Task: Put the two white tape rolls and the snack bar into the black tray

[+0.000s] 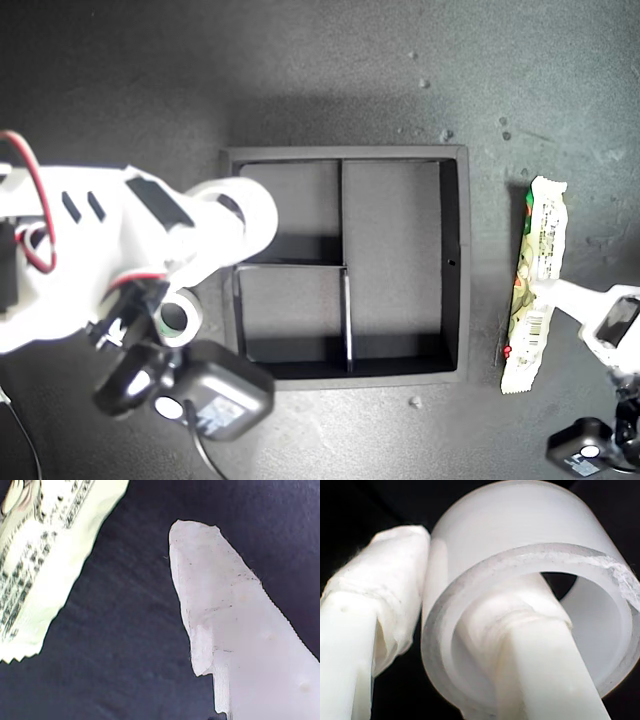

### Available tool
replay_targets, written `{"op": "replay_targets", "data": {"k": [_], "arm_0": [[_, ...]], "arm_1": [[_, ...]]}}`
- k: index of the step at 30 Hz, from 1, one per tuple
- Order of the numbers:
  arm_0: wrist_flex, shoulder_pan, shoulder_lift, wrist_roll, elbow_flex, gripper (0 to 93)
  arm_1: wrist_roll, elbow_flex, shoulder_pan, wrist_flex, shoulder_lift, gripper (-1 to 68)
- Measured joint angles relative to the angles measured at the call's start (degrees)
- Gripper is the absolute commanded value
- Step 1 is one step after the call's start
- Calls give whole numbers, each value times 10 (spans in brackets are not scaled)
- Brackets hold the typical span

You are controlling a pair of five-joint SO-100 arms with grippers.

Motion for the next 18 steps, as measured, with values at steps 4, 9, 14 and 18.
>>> {"op": "replay_targets", "data": {"k": [4,9,14,18], "arm_0": [[0,0,-52,3,-34,0],[0,-3,-116,4,-70,0],[0,-10,-174,4,-92,0],[0,-9,-217,4,-97,0]], "arm_1": [[0,10,-6,-46,-36,245],[0,11,-9,-91,-83,241],[0,54,-9,-139,-94,209],[1,98,-9,-188,-91,201]]}}
